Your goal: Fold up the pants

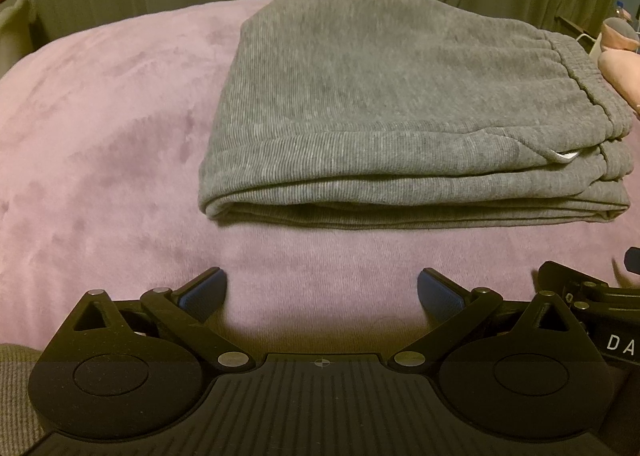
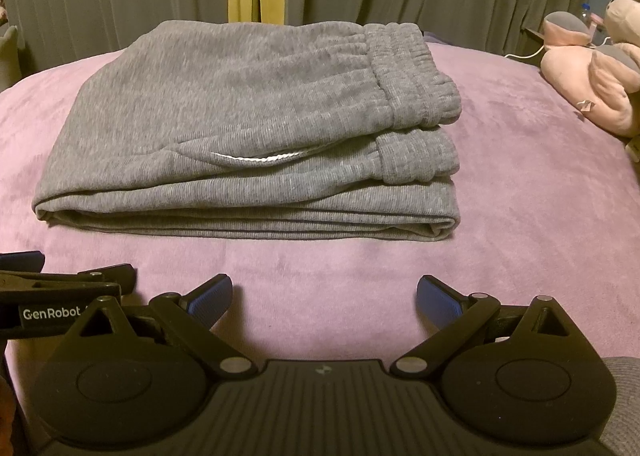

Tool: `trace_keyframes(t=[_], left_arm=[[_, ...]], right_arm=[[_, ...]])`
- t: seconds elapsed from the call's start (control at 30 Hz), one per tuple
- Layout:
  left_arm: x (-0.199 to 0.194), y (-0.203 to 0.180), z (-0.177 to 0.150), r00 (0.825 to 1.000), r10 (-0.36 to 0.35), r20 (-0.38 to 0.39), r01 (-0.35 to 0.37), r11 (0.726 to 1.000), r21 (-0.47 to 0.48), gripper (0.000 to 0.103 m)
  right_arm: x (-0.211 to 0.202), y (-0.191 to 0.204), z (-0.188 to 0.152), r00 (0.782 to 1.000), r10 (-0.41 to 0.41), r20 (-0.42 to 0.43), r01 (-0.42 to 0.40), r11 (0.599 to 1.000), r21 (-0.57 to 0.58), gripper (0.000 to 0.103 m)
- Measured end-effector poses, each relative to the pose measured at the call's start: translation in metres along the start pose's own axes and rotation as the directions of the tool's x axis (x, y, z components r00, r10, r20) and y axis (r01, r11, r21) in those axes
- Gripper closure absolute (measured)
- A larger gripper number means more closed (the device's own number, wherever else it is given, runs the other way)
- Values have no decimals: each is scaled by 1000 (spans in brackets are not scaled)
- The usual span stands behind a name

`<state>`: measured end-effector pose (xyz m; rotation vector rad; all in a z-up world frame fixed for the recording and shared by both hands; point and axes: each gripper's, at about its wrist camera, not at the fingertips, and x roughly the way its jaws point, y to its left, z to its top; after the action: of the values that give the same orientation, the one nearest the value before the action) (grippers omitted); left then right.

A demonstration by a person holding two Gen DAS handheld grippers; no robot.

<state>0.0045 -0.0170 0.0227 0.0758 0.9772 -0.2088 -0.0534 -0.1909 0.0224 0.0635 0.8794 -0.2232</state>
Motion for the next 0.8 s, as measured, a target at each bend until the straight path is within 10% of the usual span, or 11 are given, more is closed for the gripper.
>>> trace_keyframes(t=[0.8], left_arm=[[2,1,2,1000,-11,-5,11,1000,-13,0]], right_arm=[[7,1,-1,1000,5,-24,-6,1000,-16,4]])
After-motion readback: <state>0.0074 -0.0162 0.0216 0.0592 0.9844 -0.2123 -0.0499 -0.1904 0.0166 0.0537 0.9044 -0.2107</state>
